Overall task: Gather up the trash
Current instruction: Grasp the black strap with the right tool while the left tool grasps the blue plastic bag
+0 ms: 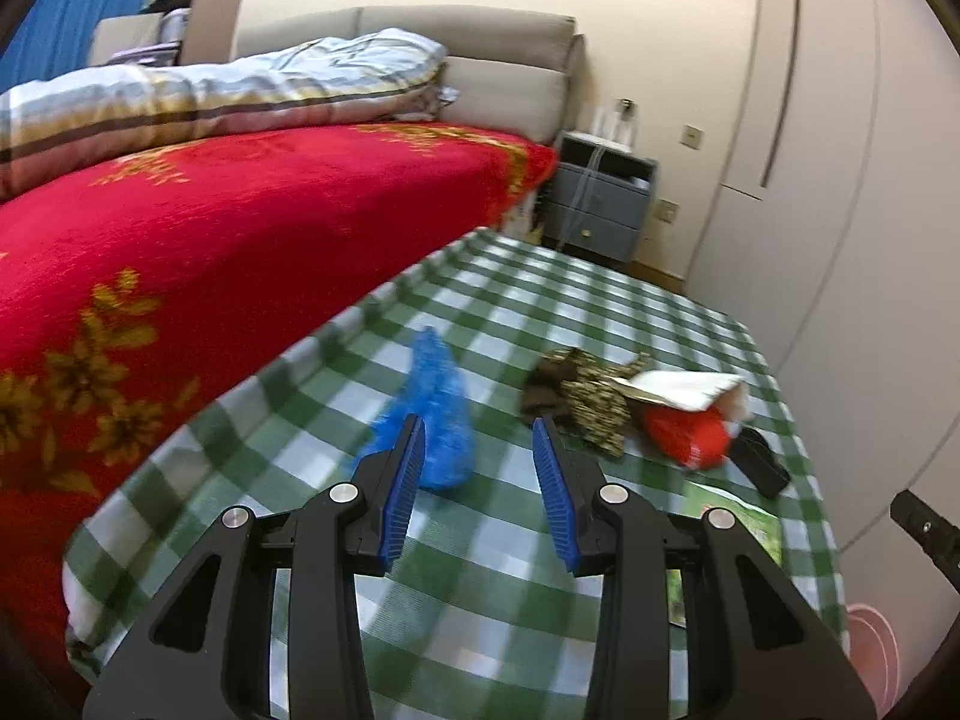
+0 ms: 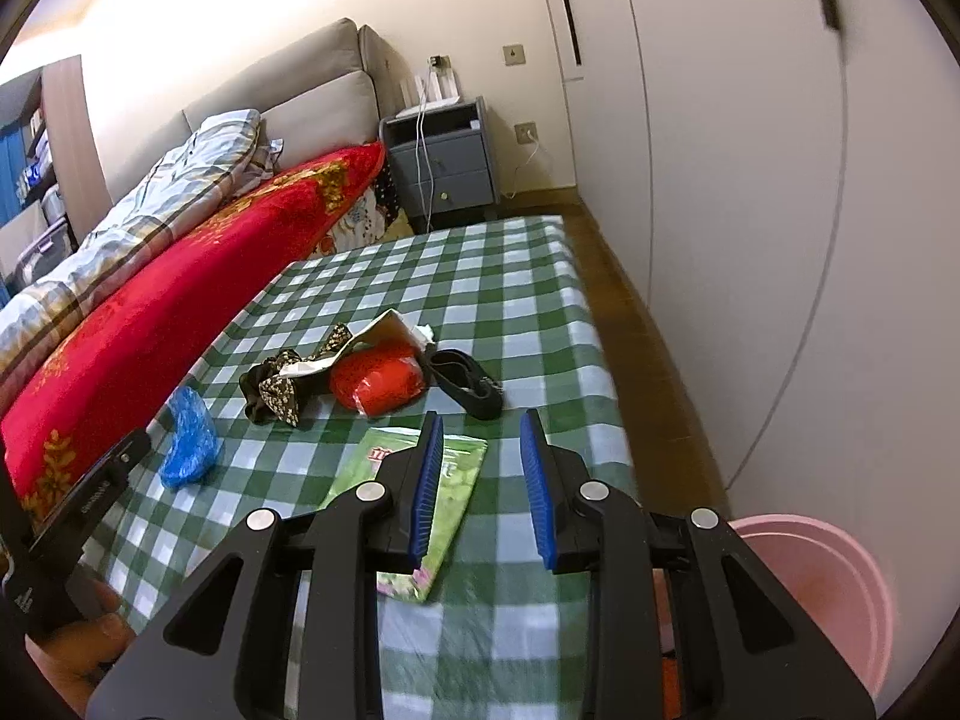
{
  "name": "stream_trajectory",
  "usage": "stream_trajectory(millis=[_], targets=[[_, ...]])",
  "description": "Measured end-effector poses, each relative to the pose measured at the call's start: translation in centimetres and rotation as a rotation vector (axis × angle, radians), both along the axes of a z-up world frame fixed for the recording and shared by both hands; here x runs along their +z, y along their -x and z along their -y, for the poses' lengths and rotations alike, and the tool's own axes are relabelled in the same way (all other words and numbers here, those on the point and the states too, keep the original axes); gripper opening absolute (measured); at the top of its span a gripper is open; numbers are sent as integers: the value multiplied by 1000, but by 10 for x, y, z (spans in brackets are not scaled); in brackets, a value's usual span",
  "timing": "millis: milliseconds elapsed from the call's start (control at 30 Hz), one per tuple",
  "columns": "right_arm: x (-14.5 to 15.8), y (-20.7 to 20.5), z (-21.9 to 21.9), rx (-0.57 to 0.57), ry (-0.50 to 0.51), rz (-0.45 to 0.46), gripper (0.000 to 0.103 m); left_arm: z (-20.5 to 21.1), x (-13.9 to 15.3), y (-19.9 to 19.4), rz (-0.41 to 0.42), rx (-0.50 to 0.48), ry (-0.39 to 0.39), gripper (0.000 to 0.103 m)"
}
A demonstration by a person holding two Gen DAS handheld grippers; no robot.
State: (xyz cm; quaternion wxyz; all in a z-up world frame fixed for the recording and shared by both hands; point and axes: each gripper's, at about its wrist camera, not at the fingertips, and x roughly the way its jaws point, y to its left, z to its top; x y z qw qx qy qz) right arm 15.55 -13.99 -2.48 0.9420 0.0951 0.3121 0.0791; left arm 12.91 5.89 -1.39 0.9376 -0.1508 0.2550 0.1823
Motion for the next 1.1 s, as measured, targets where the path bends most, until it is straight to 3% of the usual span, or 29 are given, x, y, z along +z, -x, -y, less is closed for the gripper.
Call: stream_trajectory(millis=[367, 467, 867, 933, 1100], targets=[[-25, -61, -20, 27, 7, -69, 29, -35, -16, -26, -64, 71, 65, 42], [-36, -78, -22, 30, 27, -99, 42, -39, -21, -31, -81, 79, 79, 46], [-63, -117, -30, 54, 68, -195, 43, -48, -37, -47, -150, 67, 146, 51], [-65, -117, -30, 57, 73, -203, 41, -47, -39, -47, -158, 63, 146, 51], [-69, -116, -28, 67, 79, -215, 15, -48, -45, -48, -179, 57, 178, 50]])
